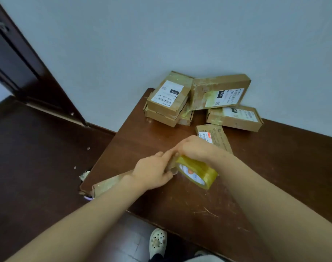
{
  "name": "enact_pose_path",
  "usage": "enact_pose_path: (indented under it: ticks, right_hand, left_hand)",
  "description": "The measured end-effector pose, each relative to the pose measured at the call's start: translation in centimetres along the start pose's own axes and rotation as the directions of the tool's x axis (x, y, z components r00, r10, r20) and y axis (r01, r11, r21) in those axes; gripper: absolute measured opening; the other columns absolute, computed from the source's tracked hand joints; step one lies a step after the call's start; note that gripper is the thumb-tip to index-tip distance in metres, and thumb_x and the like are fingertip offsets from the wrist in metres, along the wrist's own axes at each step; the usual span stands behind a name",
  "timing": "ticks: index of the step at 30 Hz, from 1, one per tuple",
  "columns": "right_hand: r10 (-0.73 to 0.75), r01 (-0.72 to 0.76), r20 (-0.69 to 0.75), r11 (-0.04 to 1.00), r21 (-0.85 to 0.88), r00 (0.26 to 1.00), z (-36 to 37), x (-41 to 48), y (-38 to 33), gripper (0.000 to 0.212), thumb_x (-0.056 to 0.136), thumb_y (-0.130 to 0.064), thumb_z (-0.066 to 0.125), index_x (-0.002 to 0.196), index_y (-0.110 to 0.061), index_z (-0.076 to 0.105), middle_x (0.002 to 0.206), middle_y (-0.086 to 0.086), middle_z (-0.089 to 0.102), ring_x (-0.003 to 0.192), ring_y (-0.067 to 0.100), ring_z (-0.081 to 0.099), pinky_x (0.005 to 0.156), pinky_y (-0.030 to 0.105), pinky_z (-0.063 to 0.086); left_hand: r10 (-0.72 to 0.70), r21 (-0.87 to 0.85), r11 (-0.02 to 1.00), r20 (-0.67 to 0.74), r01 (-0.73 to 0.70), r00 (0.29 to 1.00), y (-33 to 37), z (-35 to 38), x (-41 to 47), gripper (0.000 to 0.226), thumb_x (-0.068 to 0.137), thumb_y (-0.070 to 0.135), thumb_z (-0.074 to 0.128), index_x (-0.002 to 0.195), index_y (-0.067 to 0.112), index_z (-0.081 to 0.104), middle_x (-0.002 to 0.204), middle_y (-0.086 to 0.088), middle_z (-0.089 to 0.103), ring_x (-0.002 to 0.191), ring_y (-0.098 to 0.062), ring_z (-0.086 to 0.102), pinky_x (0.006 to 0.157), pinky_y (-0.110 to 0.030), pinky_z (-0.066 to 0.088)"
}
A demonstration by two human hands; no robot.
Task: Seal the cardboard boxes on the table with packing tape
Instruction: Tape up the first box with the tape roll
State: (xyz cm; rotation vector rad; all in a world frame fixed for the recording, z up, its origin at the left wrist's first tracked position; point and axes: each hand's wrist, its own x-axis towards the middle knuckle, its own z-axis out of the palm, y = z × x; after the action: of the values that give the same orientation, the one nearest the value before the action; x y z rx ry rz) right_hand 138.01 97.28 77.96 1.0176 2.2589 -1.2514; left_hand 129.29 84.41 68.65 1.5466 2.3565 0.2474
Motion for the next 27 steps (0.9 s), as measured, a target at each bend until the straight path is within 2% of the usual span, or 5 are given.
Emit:
enact_pose_path:
  ticks: [3,8,11,16,27]
  right_hand:
    - [-0.061,0.061,-0.002,0.989,0.138,0.998,-0.6,-0.1,-0.4,0.048,0.093,-0.015,0.059,0.139,-0.017,0.047,0.133,0.006,0.057,0.116,0.020,0.056,0.086,0.020,0.042]
    - [-0.134,0.133,-0.012,0.965,0.225,0.991,-0.1,-0.5,0.0,0.056,0.091,-0.014,0.059,0.142,-0.025,0.039,0.086,0.010,0.067,0.050,0.021,0.062,0.054,0.025,0.055]
    - [-0.145,0.156,-0.090,0.978,0.138,0.985,1.0,-0.8,1.7,0.051,0.092,-0.023,0.057,0.140,-0.022,0.039,0.093,0.006,0.069,0.045,0.017,0.062,0.071,0.034,0.058]
    - [0.023,0.013,-0.160,0.975,0.221,0.987,3.1,-0.6,5.3,0.033,0.094,-0.034,0.058,0.119,-0.017,0.045,0.084,-0.002,0.063,0.043,0.013,0.064,0.042,0.021,0.048]
    - [-0.050,0.071,-0.179,0.990,0.118,0.983,4.4,1.9,5.8,0.026,0.091,-0.042,0.058,0.113,-0.037,0.045,0.092,-0.018,0.053,0.063,0.016,0.070,0.074,0.043,0.058]
  left_hand:
    - [-0.037,-0.015,0.999,0.015,0.037,0.999,-0.8,0.2,0.7,0.071,0.087,0.069,0.039,0.147,0.039,0.014,0.117,0.004,0.052,0.100,-0.023,0.062,0.075,-0.036,0.047]
    - [-0.044,0.021,0.999,-0.025,0.045,0.999,-1.6,0.1,1.5,0.059,0.093,0.061,0.037,0.145,0.038,0.022,0.120,0.002,0.056,0.101,-0.026,0.062,0.079,-0.038,0.049]
    - [-0.053,0.024,0.998,-0.011,0.053,0.999,-1.7,-0.4,1.9,0.056,0.095,0.058,0.037,0.145,0.037,0.025,0.128,0.004,0.056,0.109,-0.027,0.059,0.084,-0.040,0.048]
    - [-0.071,-0.001,0.998,0.015,0.071,0.997,-2.3,-1.2,2.5,0.051,0.095,0.055,0.039,0.142,0.037,0.029,0.125,0.002,0.060,0.108,-0.026,0.058,0.086,-0.038,0.047]
    - [-0.119,-0.585,0.786,0.174,0.200,0.978,-4.8,0.3,3.4,0.031,0.091,0.024,0.062,0.121,0.020,0.061,0.094,0.003,0.062,0.083,-0.013,0.059,0.065,-0.005,0.041]
